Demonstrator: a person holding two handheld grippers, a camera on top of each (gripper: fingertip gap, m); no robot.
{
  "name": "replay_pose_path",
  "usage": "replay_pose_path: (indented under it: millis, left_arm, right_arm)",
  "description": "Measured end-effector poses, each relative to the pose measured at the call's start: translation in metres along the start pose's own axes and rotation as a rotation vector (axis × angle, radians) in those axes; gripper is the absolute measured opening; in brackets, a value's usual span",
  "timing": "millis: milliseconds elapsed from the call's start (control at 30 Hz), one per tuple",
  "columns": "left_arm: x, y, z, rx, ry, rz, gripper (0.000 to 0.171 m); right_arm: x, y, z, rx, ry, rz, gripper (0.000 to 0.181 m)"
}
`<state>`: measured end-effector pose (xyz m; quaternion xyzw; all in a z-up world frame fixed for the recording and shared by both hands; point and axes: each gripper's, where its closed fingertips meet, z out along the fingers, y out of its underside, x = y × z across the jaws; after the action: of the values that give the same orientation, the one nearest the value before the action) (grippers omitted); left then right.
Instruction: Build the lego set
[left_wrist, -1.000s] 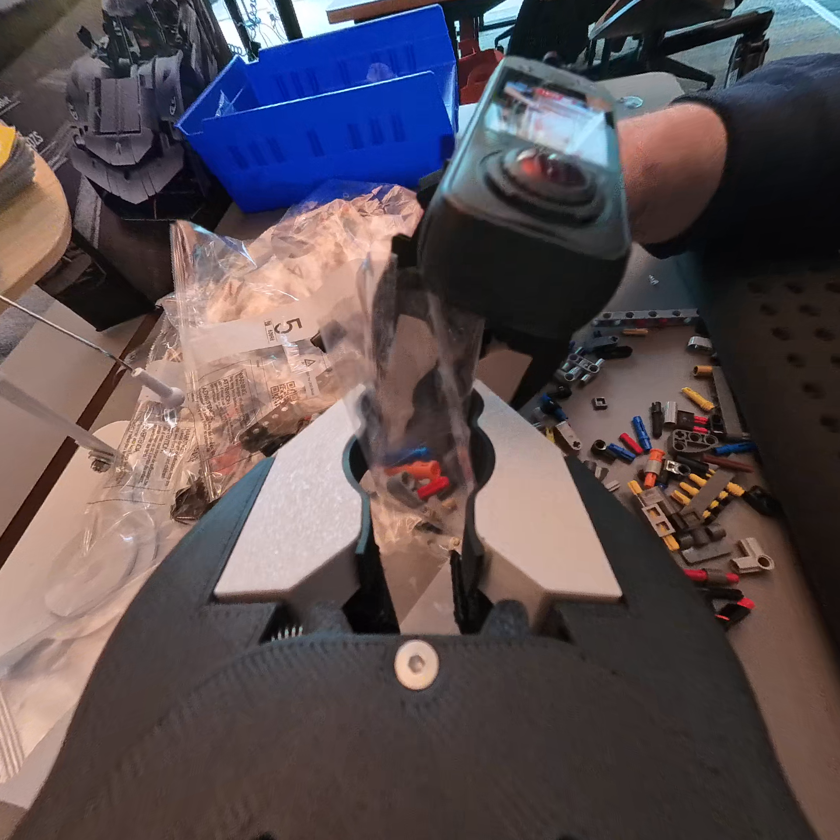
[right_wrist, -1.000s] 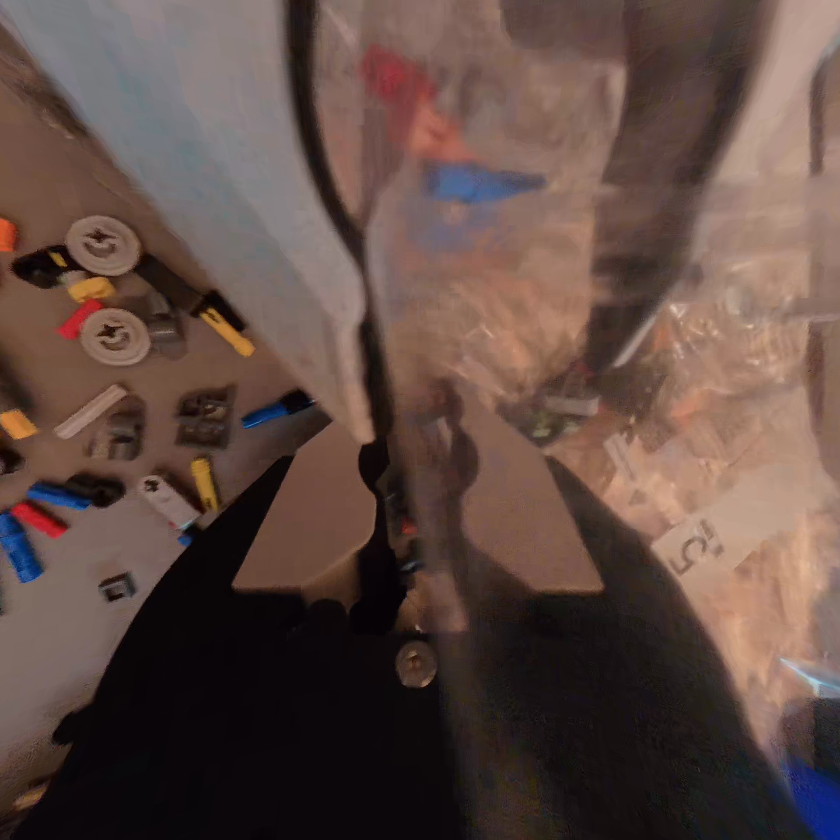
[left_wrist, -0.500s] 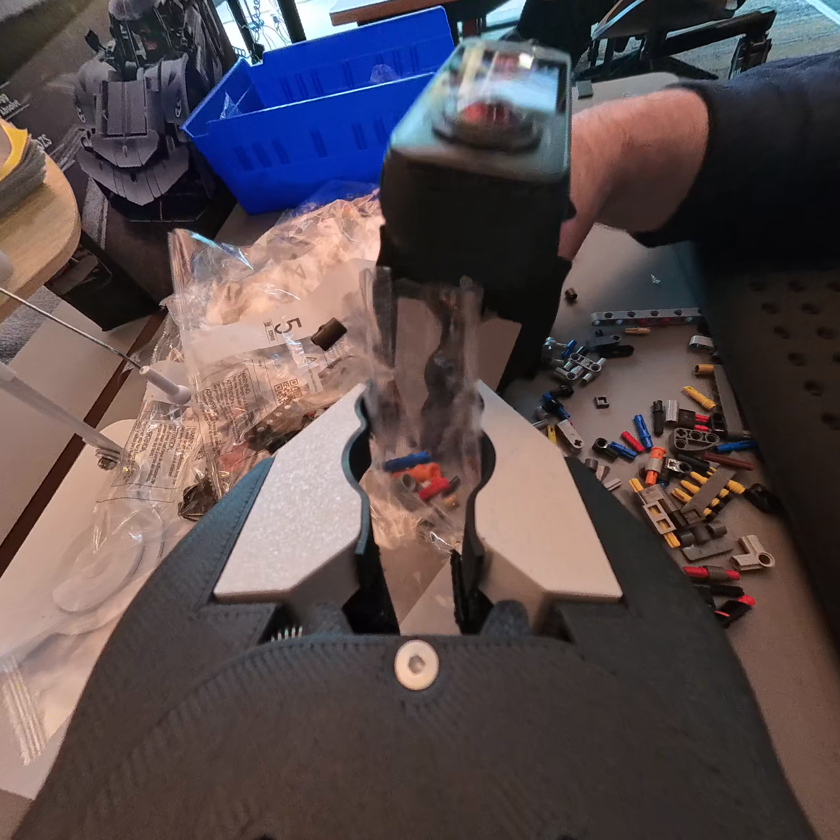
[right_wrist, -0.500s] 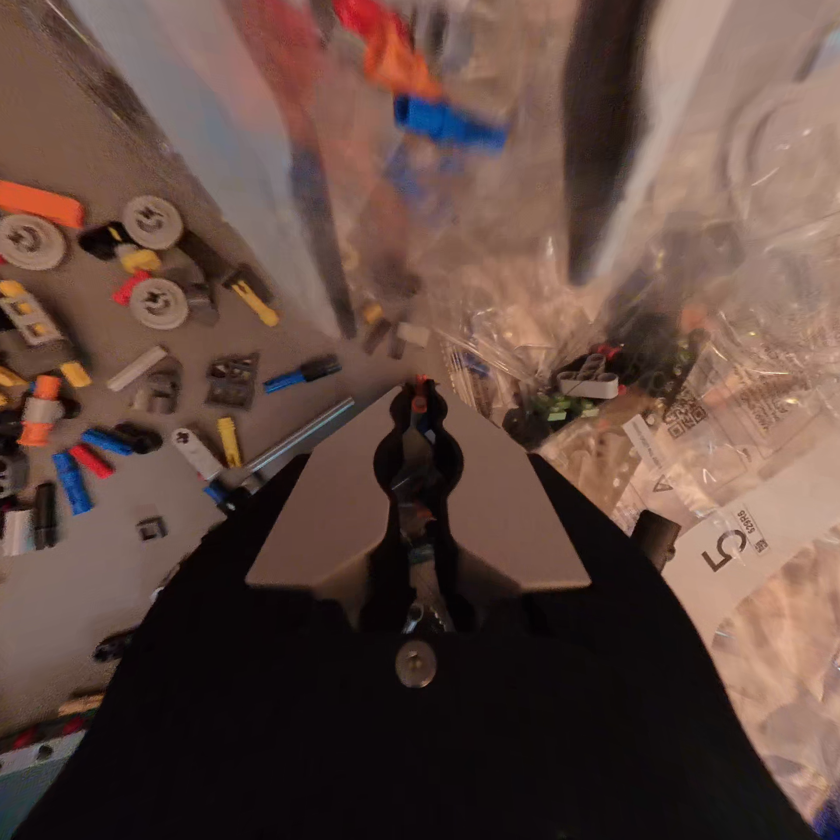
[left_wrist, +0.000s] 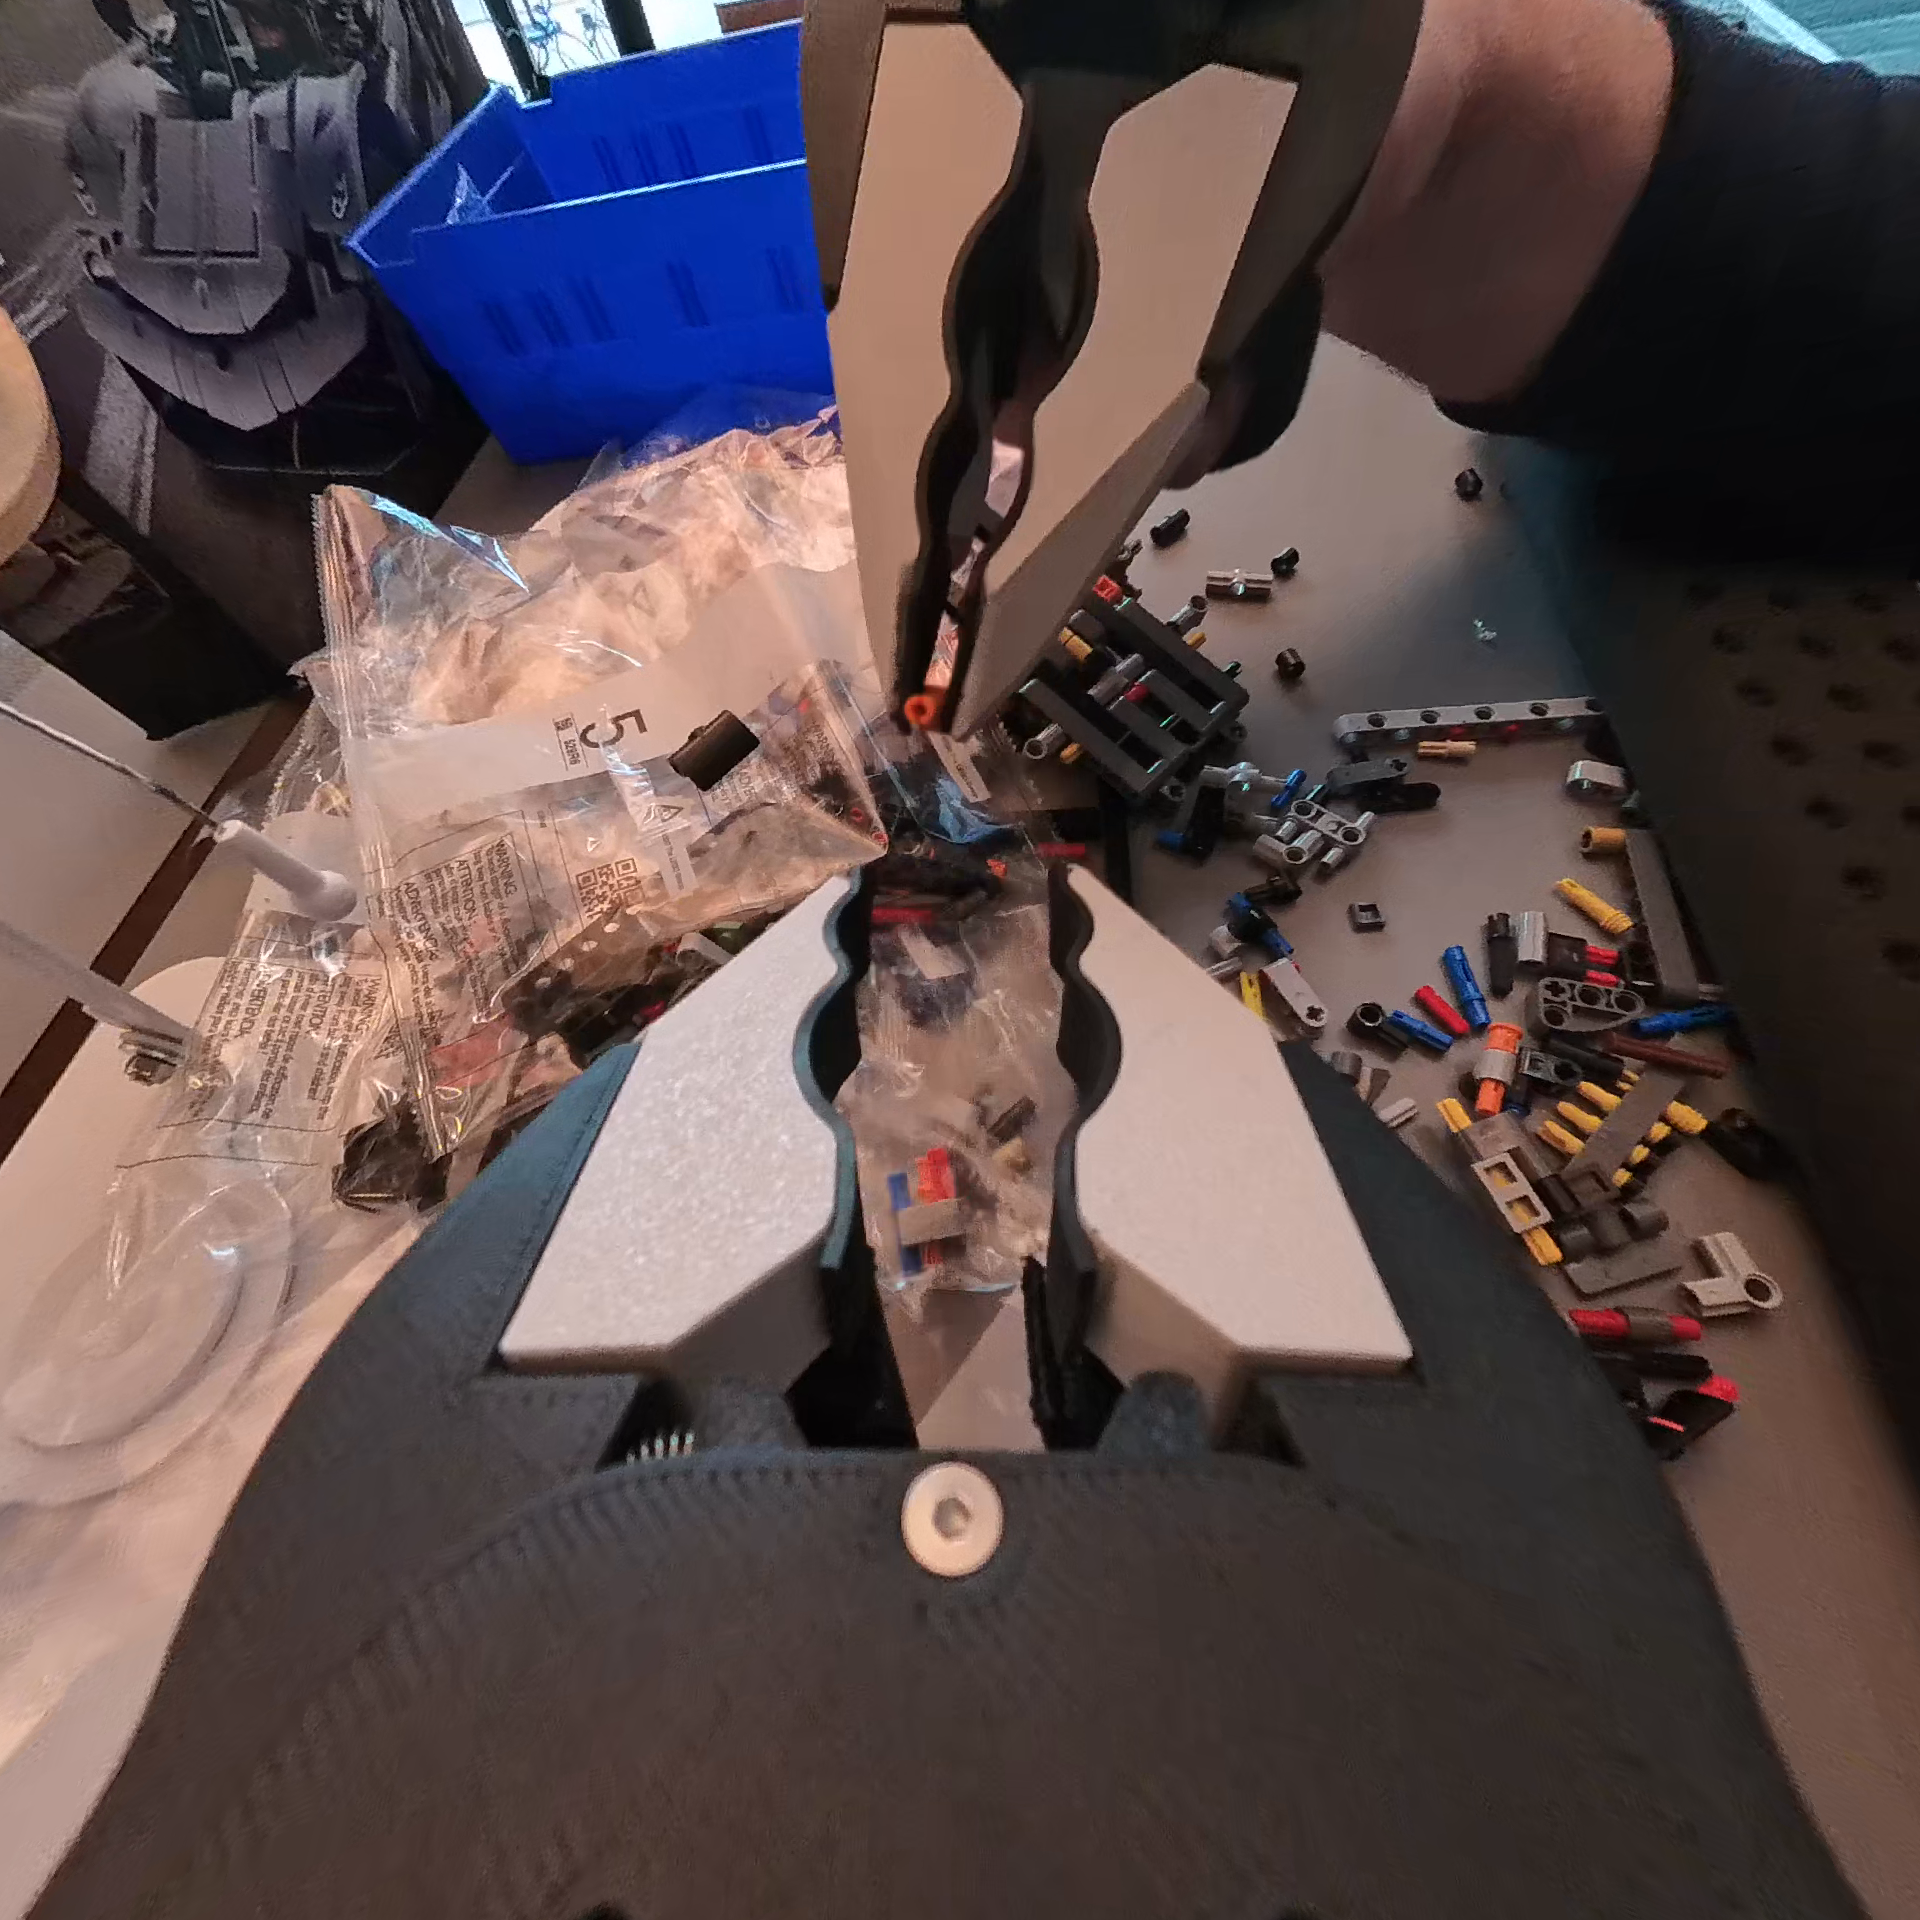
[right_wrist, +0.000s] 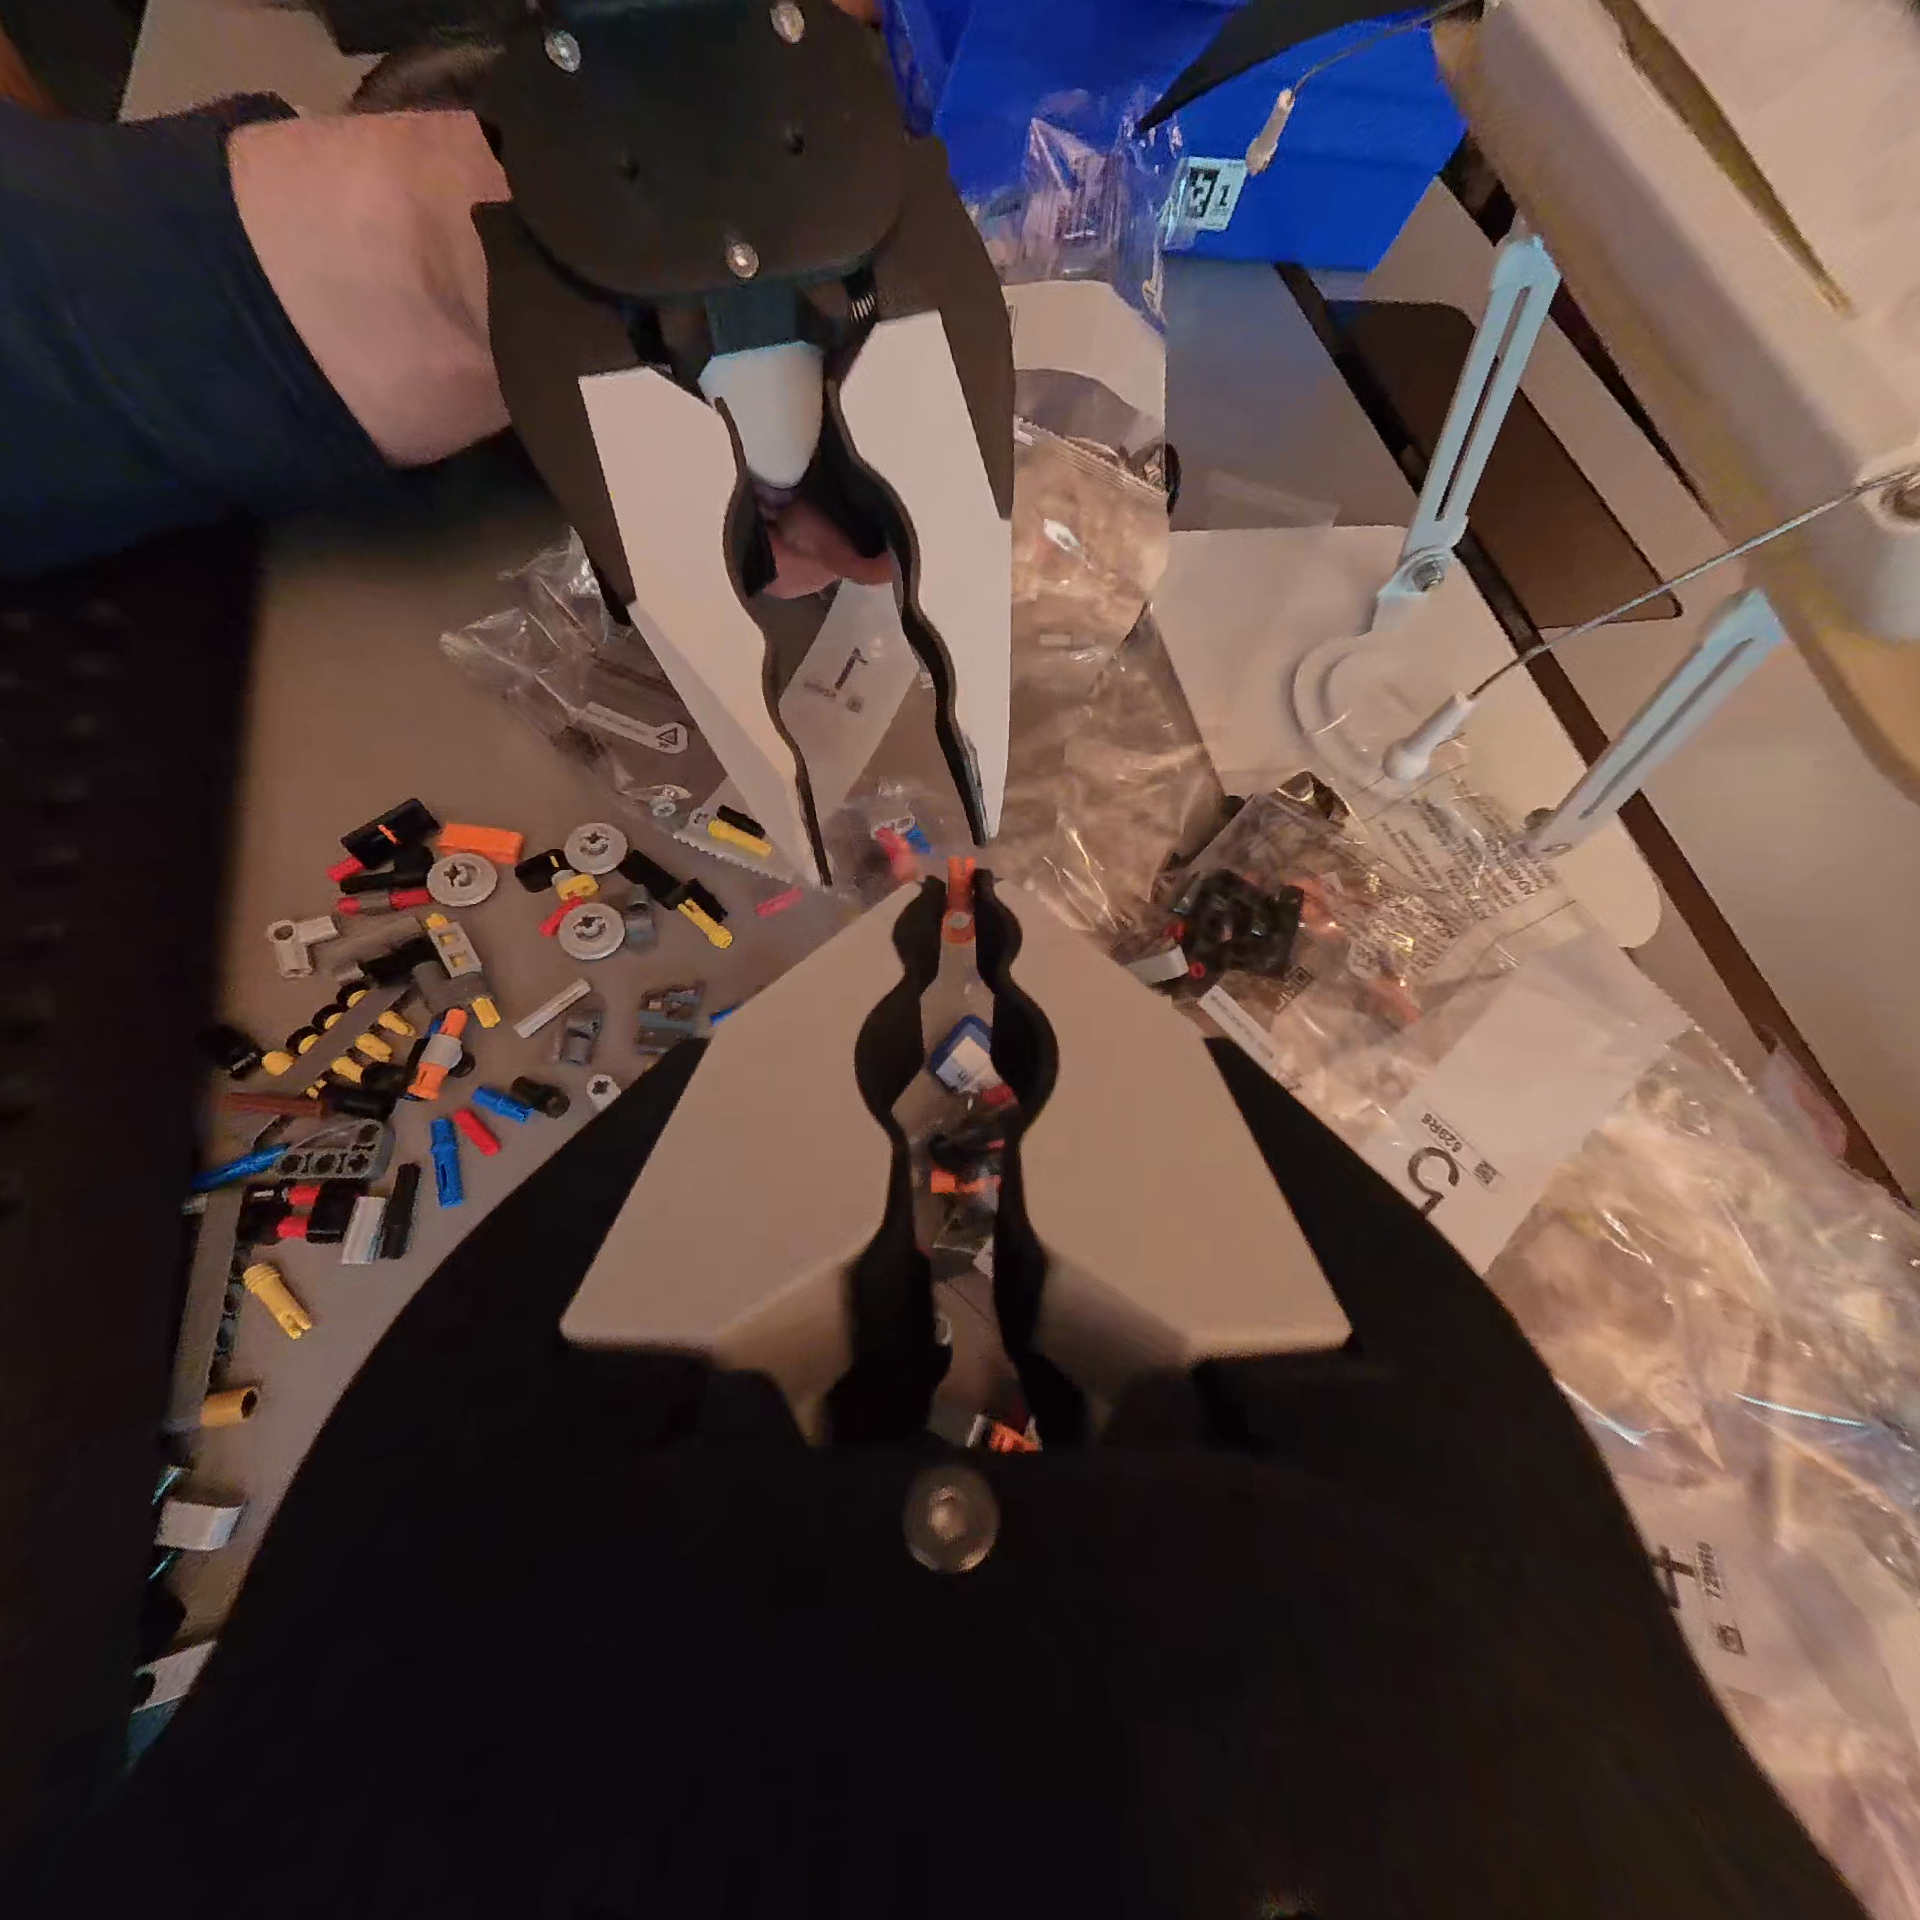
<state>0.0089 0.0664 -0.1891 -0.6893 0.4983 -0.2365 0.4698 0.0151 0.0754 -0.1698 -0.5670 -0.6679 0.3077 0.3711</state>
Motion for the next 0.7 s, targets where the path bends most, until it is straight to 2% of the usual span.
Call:
replay_pose_path:
  millis: [100,267,433,500,700]
  left_arm:
    - [-0.002,0.004,-0.002,-0.027,-0.013,0.007,0.034]
    - [0.003,0.026,0.002,-0.168,-0.003,0.028,0.046]
    - [0.002,0.067,0.010,-0.412,-0.041,0.100,0.053]
    - [0.002,0.072,0.013,-0.406,-0.025,0.069,0.053]
    - [-0.004,0.068,0.012,-0.385,-0.048,0.076,0.037]
  right_arm:
    - [0.003,0.017,0.006,-0.073,0.017,-0.003,0.003]
    - [-0.001,0.018,0.011,-0.088,0.010,-0.001,0.003]
    - [-0.002,0.029,0.017,-0.120,-0.004,0.009,0.003]
    - [-0.001,0.032,0.018,-0.127,-0.004,0.014,0.003]
    - [0.005,0.033,0.016,-0.118,0.017,0.033,0.003]
